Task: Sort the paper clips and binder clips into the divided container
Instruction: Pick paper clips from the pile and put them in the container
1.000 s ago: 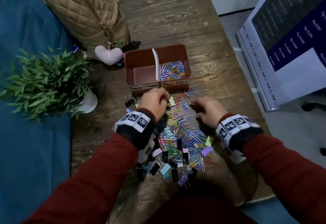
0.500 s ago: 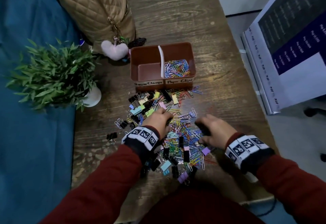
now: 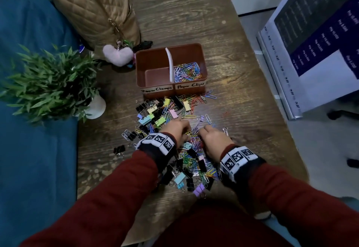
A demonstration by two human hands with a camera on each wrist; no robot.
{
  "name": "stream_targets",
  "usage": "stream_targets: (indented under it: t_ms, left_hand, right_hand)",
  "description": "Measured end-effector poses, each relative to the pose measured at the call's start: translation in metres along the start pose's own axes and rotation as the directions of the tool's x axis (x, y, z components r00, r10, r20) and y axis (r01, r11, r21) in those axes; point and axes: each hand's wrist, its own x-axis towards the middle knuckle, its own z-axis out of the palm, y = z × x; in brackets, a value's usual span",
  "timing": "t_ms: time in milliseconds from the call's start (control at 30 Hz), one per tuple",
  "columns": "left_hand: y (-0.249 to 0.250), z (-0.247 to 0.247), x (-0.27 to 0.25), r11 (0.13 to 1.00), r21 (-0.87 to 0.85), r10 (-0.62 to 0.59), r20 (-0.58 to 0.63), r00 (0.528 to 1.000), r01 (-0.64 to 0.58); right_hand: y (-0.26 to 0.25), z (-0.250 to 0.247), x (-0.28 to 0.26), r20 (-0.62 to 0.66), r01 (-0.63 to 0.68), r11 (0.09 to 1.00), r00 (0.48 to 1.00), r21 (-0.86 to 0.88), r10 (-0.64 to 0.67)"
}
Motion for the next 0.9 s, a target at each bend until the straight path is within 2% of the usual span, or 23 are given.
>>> stream_targets:
  t_ms: [100, 233, 300, 367, 467, 567, 667, 733, 800, 900]
  left_hand:
    - [-0.004, -0.004, -0.004, 0.999, -0.044, -0.021, 0.009, 1.000, 0.022]
    - [-0.005, -0.010, -0.009, 0.999, 0.048, -0.014, -0.006, 1.000, 0.014]
    - [-0.004, -0.010, -0.009, 0.999, 0.047, 0.005, -0.006, 1.000, -0.005]
    - [-0.002, -0.007, -0.008, 0.996, 0.075, 0.047, 0.011, 0.999, -0.047]
    - [0.008, -0.004, -0.007, 0.975, 0.180, 0.125, 0.021, 0.992, -0.126]
    - [0.014, -0.002, -0.004, 0.959, 0.231, 0.163, 0.021, 0.986, -0.163]
    - [0.012, -0.004, -0.003, 0.983, 0.137, 0.121, -0.007, 0.993, -0.119]
    - [0.006, -0.005, -0.004, 0.998, 0.031, 0.063, -0.058, 0.996, -0.061]
    - [-0.002, -0.005, -0.008, 1.000, -0.024, 0.006, -0.109, 0.994, -0.009]
    - [-0.014, -0.005, -0.013, 0.997, 0.075, 0.011, -0.102, 0.995, -0.003]
  right_hand:
    - [0.005, -0.005, 0.005, -0.039, -0.058, 0.993, 0.997, 0.105, 0.062]
    - [0.020, -0.024, 0.002, -0.030, -0.261, 0.900, 0.957, 0.350, 0.289]
    - [0.028, -0.035, 0.000, 0.016, -0.331, 0.808, 0.928, 0.487, 0.371]
    - [0.032, -0.046, 0.001, 0.079, -0.376, 0.668, 0.899, 0.642, 0.430]
    - [0.036, -0.060, 0.004, 0.120, -0.352, 0.475, 0.884, 0.807, 0.451]
    - [0.037, -0.073, 0.011, 0.150, -0.321, 0.372, 0.894, 0.871, 0.422]
    - [0.040, -0.081, 0.017, 0.214, -0.338, 0.281, 0.895, 0.898, 0.391]
    - [0.040, -0.085, 0.019, 0.233, -0.343, 0.257, 0.897, 0.903, 0.377]
    - [0.038, -0.092, 0.023, 0.213, -0.329, 0.291, 0.906, 0.899, 0.366]
    - [0.026, -0.112, 0.041, 0.118, -0.257, 0.386, 0.931, 0.886, 0.347]
